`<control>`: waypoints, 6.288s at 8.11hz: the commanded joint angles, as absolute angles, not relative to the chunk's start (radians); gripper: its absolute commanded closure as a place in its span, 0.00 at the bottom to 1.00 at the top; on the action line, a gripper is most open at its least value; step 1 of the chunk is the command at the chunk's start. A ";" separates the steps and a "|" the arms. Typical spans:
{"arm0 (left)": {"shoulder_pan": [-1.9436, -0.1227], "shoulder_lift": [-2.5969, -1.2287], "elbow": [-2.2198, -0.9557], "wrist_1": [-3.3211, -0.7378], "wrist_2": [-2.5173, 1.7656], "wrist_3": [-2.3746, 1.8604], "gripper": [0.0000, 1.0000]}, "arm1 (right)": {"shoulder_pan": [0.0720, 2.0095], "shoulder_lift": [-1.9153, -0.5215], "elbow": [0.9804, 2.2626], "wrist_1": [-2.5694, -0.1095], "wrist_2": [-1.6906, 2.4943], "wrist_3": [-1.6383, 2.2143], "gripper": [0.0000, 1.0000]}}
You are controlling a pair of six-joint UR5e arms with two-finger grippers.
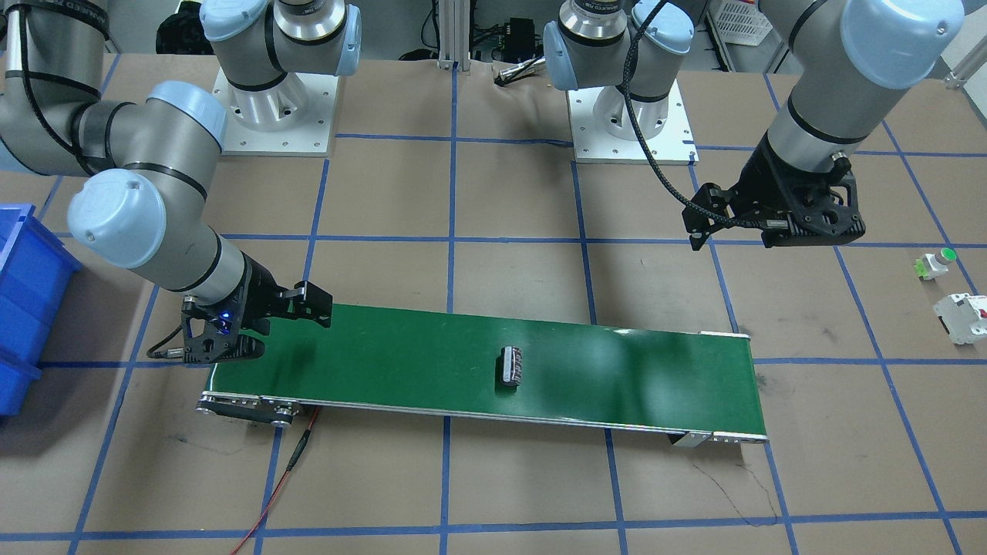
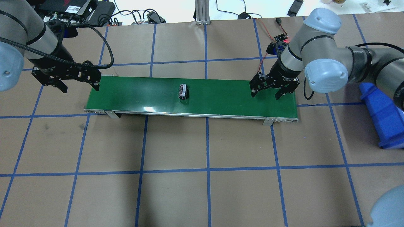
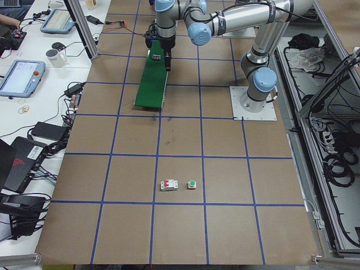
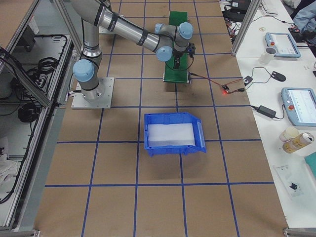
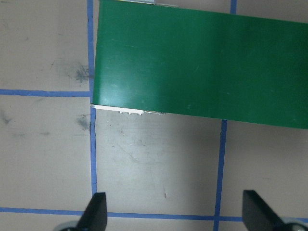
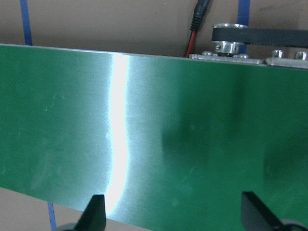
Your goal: Move capacitor from left to right
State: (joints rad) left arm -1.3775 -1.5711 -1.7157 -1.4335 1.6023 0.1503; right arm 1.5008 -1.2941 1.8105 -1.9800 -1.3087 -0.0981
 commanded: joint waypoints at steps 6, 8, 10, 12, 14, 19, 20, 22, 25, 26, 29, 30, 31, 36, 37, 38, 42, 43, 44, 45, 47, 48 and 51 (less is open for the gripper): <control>-1.378 -1.569 -1.718 -1.434 1.605 0.153 0.00 | 1.496 -1.289 1.836 -2.016 -1.287 -0.097 0.00; -1.376 -1.568 -1.723 -1.428 1.605 0.163 0.00 | 1.496 -1.289 1.836 -2.017 -1.289 -0.083 0.00; -1.376 -1.566 -1.724 -1.430 1.605 0.163 0.00 | 1.500 -1.289 1.836 -2.023 -1.289 -0.030 0.00; -1.376 -1.566 -1.724 -1.430 1.605 0.163 0.00 | 1.506 -1.289 1.833 -2.029 -1.285 -0.014 0.00; -1.376 -1.566 -1.724 -1.428 1.605 0.163 0.00 | 1.540 -1.289 1.827 -2.052 -1.285 0.034 0.01; -1.376 -1.565 -1.724 -1.428 1.603 0.163 0.00 | 1.575 -1.270 1.825 -2.089 -1.342 0.066 0.01; -1.376 -1.565 -1.724 -1.428 1.605 0.163 0.00 | 1.575 -1.264 1.824 -2.089 -1.345 0.066 0.01; -1.376 -1.565 -1.724 -1.428 1.605 0.163 0.00 | 1.575 -1.262 1.824 -2.089 -1.347 0.066 0.01; -1.376 -1.563 -1.724 -1.428 1.605 0.163 0.00 | 1.575 -1.250 1.822 -2.089 -1.390 0.058 0.01; -1.376 -1.559 -1.726 -1.428 1.605 0.163 0.00 | 1.575 -1.247 1.821 -2.089 -1.417 0.060 0.09; -1.376 -1.559 -1.724 -1.428 1.605 0.164 0.00 | 1.574 -1.243 1.819 -2.082 -1.517 0.002 0.43; -1.376 -1.557 -1.726 -1.427 1.605 0.164 0.00 | 1.574 -1.243 1.807 -2.080 -1.529 -0.014 0.78; -1.376 -1.555 -1.724 -1.427 1.605 0.164 0.00 | 1.569 -1.244 1.790 -2.065 -1.531 -0.012 1.00; -1.376 -1.557 -1.724 -1.427 1.605 0.163 0.00 | 1.443 -1.296 1.637 -1.862 -1.626 -0.046 1.00; -1.376 -1.557 -1.724 -1.427 1.605 0.163 0.00 | 1.377 -1.301 1.617 -1.843 -1.637 -0.169 1.00; -1.376 -1.557 -1.724 -1.427 1.605 0.163 0.00 | 1.295 -1.301 1.614 -1.841 -1.676 -0.293 1.00; -1.376 -1.557 -1.726 -1.427 1.605 0.163 0.00 | 0.999 -1.289 1.595 -1.909 -1.733 -0.812 1.00; -1.376 -1.557 -1.726 -1.427 1.605 0.164 0.00 | 0.938 -1.269 1.597 -1.949 -1.733 -0.912 1.00; -1.376 -1.555 -1.726 -1.427 1.605 0.164 0.00 | 0.896 -1.240 1.597 -1.997 -1.730 -0.976 1.00; -1.376 -1.557 -1.726 -1.427 1.605 0.164 0.00 | 0.887 -1.209 1.598 -2.014 -1.732 -1.004 1.00; -1.376 -1.559 -1.726 -1.427 1.605 0.158 0.00 | 0.878 -1.148 1.617 -2.040 -1.736 -1.006 1.00; -1.376 -1.559 -1.726 -1.427 1.605 0.163 0.00 | 0.843 -1.129 1.618 -2.045 -1.733 -1.021 0.86; -1.376 -1.559 -1.726 -1.427 1.605 0.158 0.00 | 0.836 -1.166 1.620 -2.037 -1.720 -1.058 0.00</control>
State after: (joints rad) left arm -1.3760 -1.5585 -1.7257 -1.4266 1.6045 0.1620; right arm 0.8418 -1.1416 1.6187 -2.0434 -1.7261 -1.0475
